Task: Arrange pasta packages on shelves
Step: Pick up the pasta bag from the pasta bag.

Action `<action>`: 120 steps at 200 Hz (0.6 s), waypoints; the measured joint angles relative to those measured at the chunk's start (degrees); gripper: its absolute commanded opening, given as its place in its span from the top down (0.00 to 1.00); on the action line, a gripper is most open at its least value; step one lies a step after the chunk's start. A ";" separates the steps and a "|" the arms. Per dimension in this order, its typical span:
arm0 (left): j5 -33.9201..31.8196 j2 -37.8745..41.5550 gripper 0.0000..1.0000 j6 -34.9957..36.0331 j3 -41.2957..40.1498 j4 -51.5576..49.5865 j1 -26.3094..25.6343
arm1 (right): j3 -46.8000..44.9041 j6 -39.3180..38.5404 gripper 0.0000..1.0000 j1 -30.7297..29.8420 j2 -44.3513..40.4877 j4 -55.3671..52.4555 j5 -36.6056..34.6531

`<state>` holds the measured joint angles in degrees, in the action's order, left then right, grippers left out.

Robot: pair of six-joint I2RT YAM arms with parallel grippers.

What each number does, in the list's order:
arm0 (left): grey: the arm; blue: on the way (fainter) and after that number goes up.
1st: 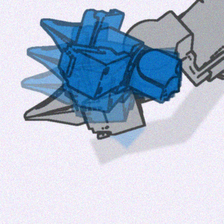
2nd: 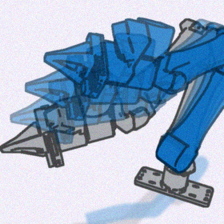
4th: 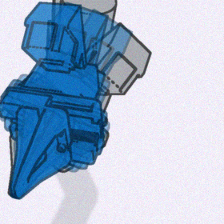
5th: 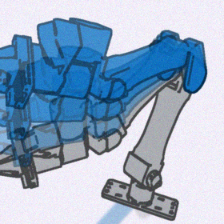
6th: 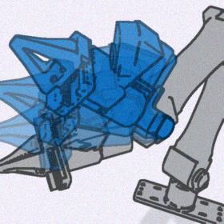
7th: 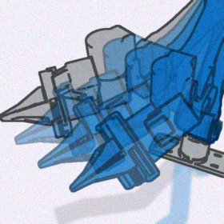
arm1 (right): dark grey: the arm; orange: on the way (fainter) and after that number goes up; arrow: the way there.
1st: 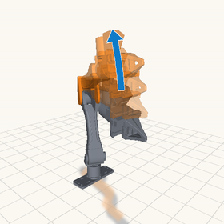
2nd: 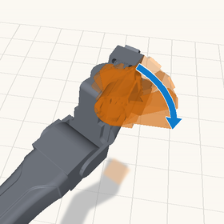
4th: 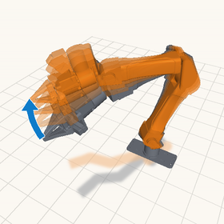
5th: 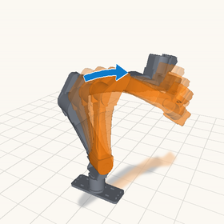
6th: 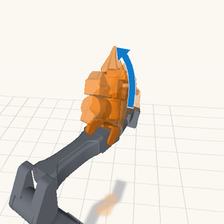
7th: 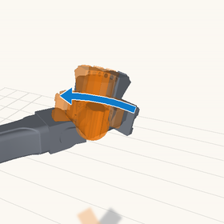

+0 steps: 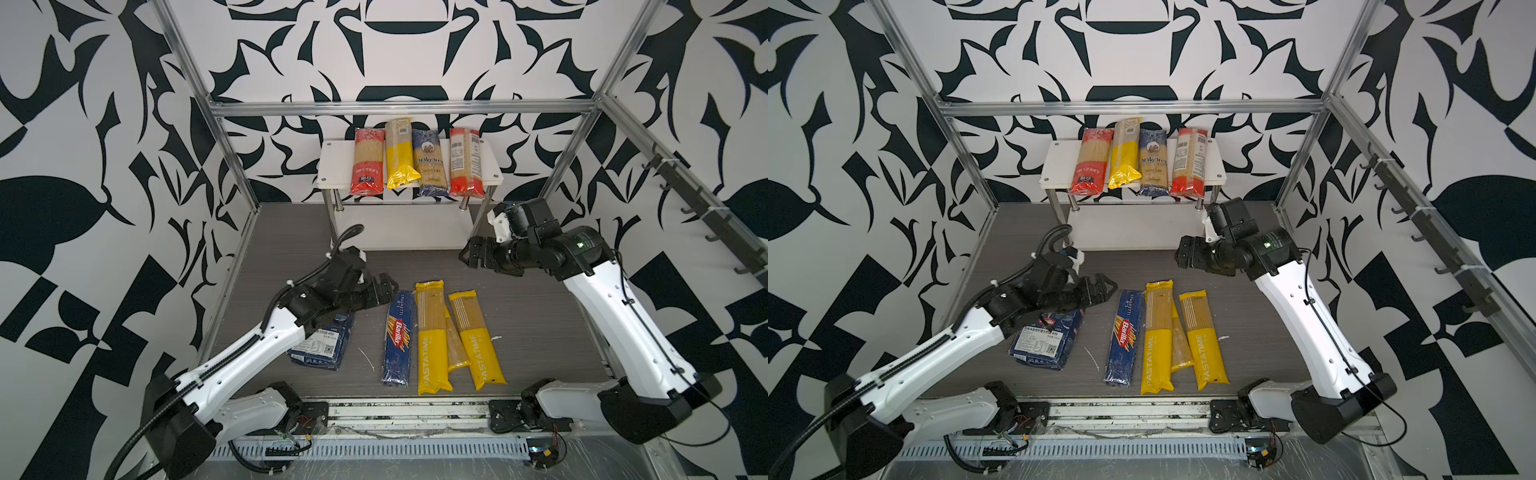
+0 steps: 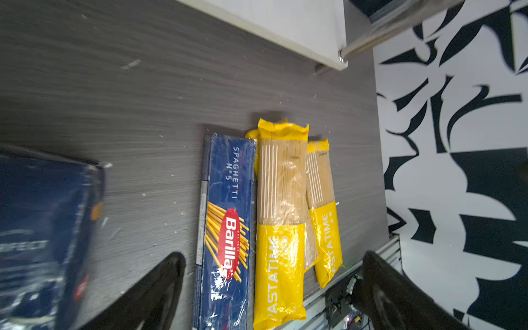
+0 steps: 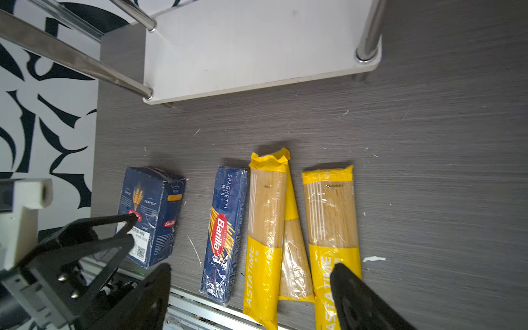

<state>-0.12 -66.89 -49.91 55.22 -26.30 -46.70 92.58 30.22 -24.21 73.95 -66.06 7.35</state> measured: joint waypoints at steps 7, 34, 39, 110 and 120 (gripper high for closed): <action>-1.03 -1.86 0.01 -0.26 -0.22 1.31 -2.51 | -0.24 0.00 0.08 0.15 -0.46 -0.66 -0.79; -3.39 -11.74 0.01 -1.84 -0.04 6.12 -10.32 | -1.18 -0.63 0.08 1.44 -2.43 -3.96 -2.12; -3.80 -13.90 0.01 -2.25 0.07 6.91 -11.52 | -1.27 -0.79 0.08 1.86 -2.71 -4.50 -2.23; -7.45 -28.87 0.01 -6.05 3.76 10.47 -19.76 | -2.34 -5.05 0.08 5.22 -6.03 -9.60 -2.03; -7.39 -29.31 0.01 -6.25 4.66 10.49 -20.13 | -2.71 -5.49 0.08 5.53 -6.40 -10.05 -1.86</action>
<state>-7.51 -96.20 -56.16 59.88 -15.81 -66.83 89.86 24.73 -18.68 67.55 -76.12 5.50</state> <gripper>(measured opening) 0.992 0.923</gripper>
